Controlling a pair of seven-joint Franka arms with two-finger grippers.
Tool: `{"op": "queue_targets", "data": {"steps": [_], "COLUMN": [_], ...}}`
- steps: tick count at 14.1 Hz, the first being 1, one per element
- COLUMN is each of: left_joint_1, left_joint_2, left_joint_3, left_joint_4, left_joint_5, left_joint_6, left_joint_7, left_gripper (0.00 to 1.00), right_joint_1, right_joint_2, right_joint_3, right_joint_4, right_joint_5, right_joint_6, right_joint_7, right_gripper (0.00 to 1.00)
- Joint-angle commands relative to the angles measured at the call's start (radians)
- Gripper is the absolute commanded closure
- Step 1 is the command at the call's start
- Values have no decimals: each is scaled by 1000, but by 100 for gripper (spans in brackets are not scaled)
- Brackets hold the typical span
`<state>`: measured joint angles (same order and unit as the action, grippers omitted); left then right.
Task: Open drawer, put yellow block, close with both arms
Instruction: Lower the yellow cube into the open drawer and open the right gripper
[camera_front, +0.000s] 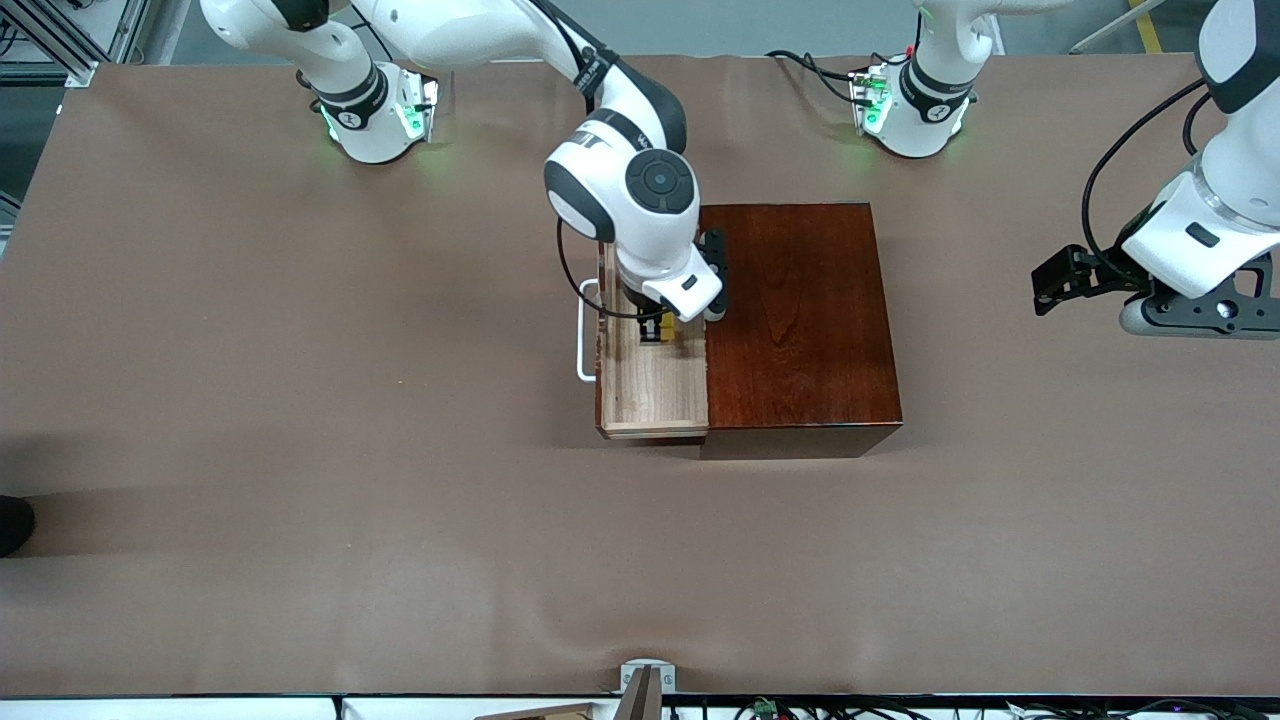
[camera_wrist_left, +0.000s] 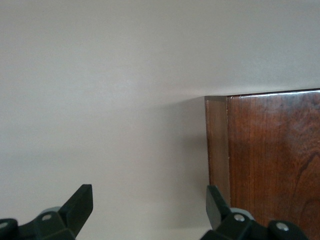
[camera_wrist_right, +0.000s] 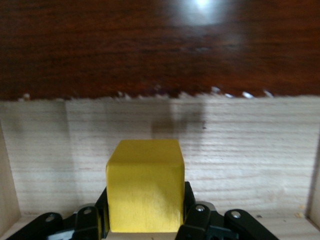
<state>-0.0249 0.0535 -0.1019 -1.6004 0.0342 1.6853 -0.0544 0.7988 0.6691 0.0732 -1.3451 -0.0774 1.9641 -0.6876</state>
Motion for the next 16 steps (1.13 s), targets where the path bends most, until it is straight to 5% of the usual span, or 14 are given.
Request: {"op": "queue_targets", "data": {"steps": [1,2,3,5,16], "left_joint_1": [5,5,5,7,2], "left_joint_2": [-3,-3,-3,-3,-1], "left_joint_3": [-2,-2,-2,-2,-4], "left_joint_4": [2,2,2,1,-7], "left_joint_5": [-14,-16,-16,-17,-20], "left_joint_6": [14,19,20,20,19], "left_joint_7": [5,5,5,5,4], "left_gripper": [0,0,0,0,0], "right_joint_1": [19,31,40,51,-1], "right_joint_2": [21,30,38,40,-57], "right_joint_3": [-12,-12,-12,-12,-12], "right_joint_4": [32,31,30,27,58], "right_joint_5": [-22,-42,-80,-97,-88], "right_joint_6": [-2,4,24,33,-96], "right_joint_7": [49,72,83,120,118], "right_gripper": [100,100,86,0,0]}}
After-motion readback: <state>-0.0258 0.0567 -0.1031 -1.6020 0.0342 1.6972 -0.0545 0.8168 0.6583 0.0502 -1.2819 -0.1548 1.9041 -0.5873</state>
